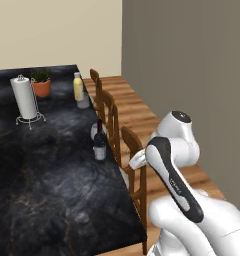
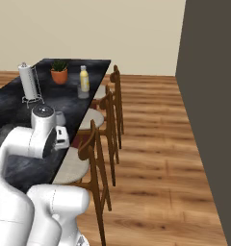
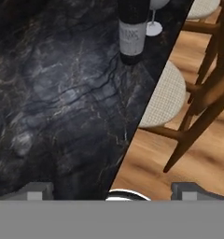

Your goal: There is a wine glass and glass cup on the dining counter. Place the wine bottle next to the wine glass and the juice bottle next to the glass cup.

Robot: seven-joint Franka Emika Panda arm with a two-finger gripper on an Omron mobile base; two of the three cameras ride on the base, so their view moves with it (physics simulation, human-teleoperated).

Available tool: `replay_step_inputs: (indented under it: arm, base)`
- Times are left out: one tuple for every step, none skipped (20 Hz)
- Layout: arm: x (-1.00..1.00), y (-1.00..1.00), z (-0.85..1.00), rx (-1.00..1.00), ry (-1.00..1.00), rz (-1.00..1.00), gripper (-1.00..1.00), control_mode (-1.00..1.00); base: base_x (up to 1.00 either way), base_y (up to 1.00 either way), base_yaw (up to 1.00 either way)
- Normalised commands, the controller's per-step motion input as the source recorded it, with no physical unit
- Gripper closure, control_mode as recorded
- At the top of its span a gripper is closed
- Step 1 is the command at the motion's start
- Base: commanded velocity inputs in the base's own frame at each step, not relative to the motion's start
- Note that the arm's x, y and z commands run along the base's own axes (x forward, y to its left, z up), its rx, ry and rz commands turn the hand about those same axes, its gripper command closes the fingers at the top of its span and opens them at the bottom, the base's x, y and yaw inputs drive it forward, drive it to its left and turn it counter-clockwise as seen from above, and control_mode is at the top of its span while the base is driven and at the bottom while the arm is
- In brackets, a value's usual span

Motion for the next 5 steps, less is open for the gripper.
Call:
replay_step_inputs:
  arm:
    - [-0.78,-0.28,0.0,-0.07,-0.08,-0.07,-1.0,-1.0]
    - [-0.75,-0.26,0.0,-0.06,-0.06,-0.08,-1.0,-1.0]
    - [-0.72,-0.27,0.0,-0.05,-0.03,-0.08,-1.0,-1.0]
    - [-0.69,-0.26,0.0,-0.03,0.0,-0.09,-1.0,-1.0]
    - [-0.68,-0.27,0.0,-0.03,0.0,-0.09,-1.0,-1.0]
  base:
    - [0.0,0.0,0.0]
    - [0.0,0.0,0.0]
    - [0.0,0.0,0.0]
    - [0.0,0.0,0.0]
    - [0.0,0.0,0.0]
